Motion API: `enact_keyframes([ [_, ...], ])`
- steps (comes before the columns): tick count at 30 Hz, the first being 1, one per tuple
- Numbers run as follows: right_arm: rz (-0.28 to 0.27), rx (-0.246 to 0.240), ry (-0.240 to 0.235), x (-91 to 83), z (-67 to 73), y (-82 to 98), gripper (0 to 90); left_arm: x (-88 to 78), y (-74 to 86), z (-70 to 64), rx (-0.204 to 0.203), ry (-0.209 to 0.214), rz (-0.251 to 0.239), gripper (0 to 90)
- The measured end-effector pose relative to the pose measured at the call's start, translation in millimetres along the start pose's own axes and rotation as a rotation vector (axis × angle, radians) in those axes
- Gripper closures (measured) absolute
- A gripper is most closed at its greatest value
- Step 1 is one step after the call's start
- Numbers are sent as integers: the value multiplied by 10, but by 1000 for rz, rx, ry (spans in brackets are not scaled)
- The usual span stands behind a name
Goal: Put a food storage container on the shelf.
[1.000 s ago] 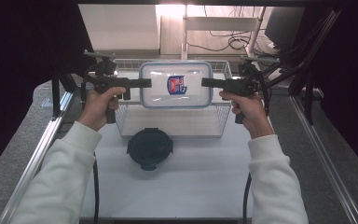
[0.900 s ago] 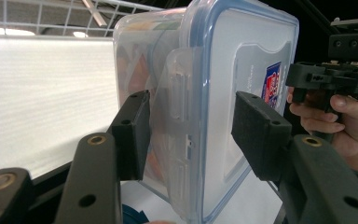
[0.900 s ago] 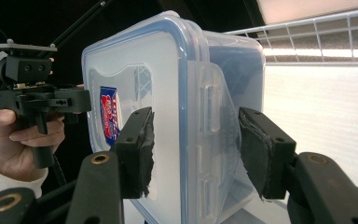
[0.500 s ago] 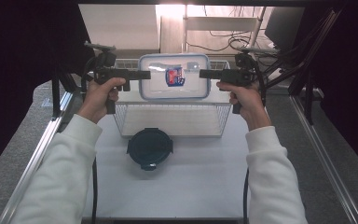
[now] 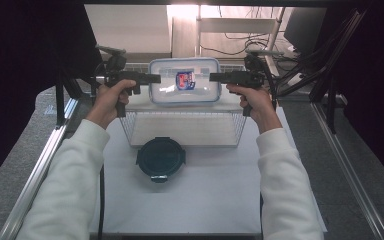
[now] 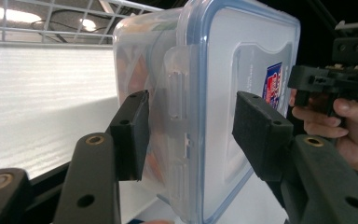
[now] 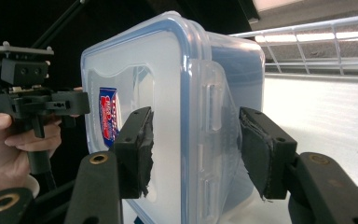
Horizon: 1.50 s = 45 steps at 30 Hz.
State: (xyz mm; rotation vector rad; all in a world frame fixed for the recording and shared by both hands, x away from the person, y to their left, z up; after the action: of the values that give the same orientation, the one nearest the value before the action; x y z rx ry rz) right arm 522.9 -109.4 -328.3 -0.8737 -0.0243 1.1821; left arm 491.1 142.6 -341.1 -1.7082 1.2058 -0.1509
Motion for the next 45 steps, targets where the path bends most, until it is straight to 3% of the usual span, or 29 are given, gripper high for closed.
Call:
enact_keyframes([
  [12,36,74,82,123,-38,-65,413,70,-72,123,-70,2,-11,475],
  [15,40,133,101,163,-59,-104,407,99,-87,166,-103,2,-13,472],
  [19,37,174,120,197,-76,-132,398,117,-95,188,-114,1,-11,466],
  [23,31,187,156,240,-89,-148,376,148,-107,225,-138,0,-9,459],
  [31,2,236,170,296,-137,-168,361,206,-114,286,-171,5,-13,438],
  [35,0,239,182,314,-159,-160,345,241,-103,305,-185,8,-10,426],
  [39,-2,262,187,318,-179,-160,343,259,-96,310,-186,3,-15,414],
  [45,4,240,229,365,-164,-124,263,315,-66,303,-166,-8,-12,328],
])
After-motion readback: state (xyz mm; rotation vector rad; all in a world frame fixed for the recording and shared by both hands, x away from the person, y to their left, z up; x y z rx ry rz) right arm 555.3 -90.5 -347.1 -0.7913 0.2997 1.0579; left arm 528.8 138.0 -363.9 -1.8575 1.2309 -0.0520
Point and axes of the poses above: each handheld gripper's, and its own axes: x roughly forward along the jaws, y roughly out of its underside, z roughly to its left, the point moved 8 cm from there along x, roughly forward along the jaws, and after that the axes turned 10 degrees about x, right-handed, at the moved point
